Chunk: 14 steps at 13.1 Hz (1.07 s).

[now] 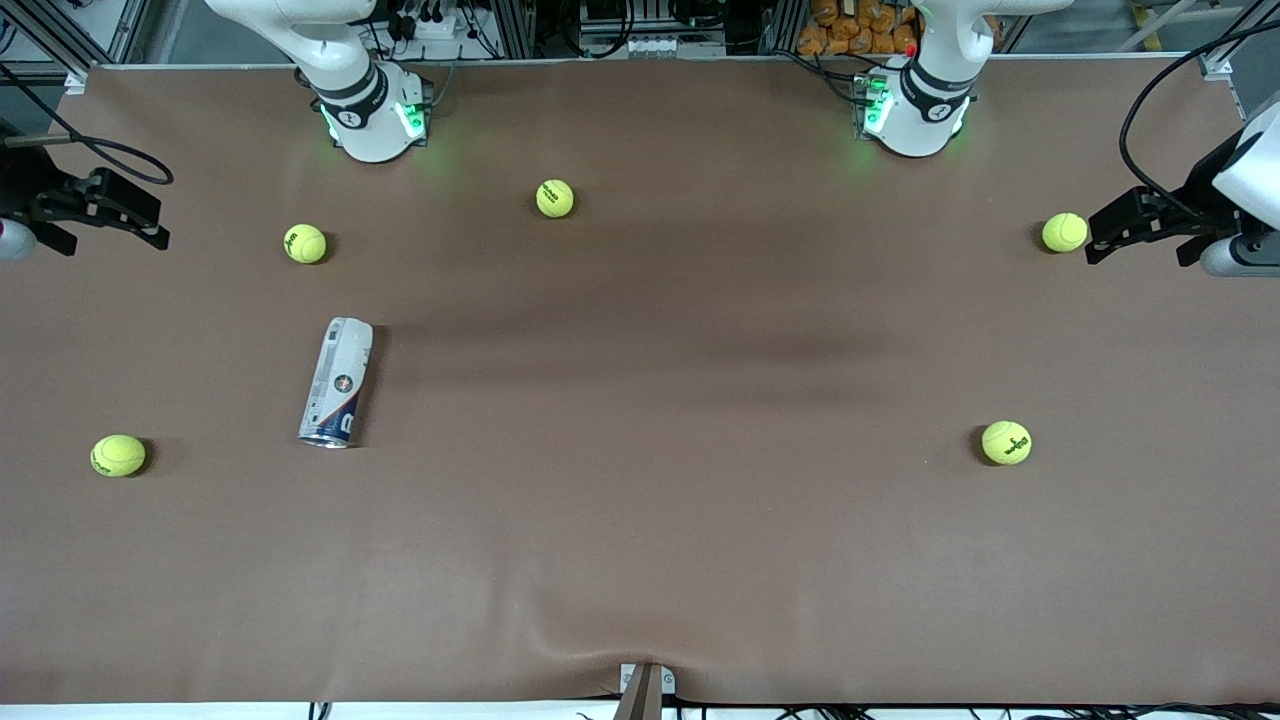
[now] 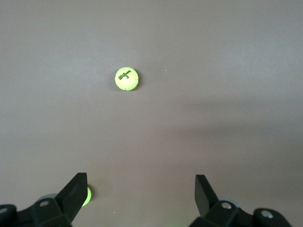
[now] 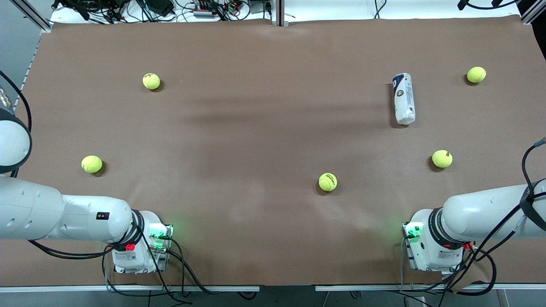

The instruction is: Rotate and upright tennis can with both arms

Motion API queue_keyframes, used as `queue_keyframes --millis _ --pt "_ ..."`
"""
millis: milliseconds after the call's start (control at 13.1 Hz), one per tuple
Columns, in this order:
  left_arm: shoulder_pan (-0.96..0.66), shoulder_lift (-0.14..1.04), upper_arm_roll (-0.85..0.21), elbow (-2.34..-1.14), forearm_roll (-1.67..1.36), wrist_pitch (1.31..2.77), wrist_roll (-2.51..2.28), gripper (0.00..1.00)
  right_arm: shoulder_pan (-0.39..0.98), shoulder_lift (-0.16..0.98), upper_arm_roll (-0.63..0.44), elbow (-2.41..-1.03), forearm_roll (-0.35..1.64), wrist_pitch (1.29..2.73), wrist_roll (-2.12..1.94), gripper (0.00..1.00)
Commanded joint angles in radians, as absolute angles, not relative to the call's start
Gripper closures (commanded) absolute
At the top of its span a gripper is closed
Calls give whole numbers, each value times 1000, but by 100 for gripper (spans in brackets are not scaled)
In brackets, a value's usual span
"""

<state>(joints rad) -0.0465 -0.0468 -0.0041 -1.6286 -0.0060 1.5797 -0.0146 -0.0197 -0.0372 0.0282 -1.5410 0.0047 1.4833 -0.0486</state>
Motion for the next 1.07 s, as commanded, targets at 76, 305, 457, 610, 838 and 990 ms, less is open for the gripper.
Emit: queue_keyframes --millis 76,305,457,610,838,990 --pt "-46 -44 -11 -1612 3 1565 -14 0 -38 -52 43 -1557 -6 1496 -60 0" --pt "-35 -43 -9 -1614 3 1565 -6 0 -44 -43 41 -1554 -6 1494 -60 0" --pt "-37 -43 -9 -1611 5 1565 -8 0 -48 -41 41 -1552 -6 1494 -60 0" --pt "-41 -35 -9 -1605 5 1565 -9 0 -46 -41 41 -1551 -6 1493 -60 0" --pt "-41 -32 -11 -1600 5 1565 -11 0 -48 -41 41 -1551 -3 1493 -60 0" --pt "-44 -29 -9 -1600 5 1565 -11 0 -48 -41 41 -1551 -5 1493 -60 0"
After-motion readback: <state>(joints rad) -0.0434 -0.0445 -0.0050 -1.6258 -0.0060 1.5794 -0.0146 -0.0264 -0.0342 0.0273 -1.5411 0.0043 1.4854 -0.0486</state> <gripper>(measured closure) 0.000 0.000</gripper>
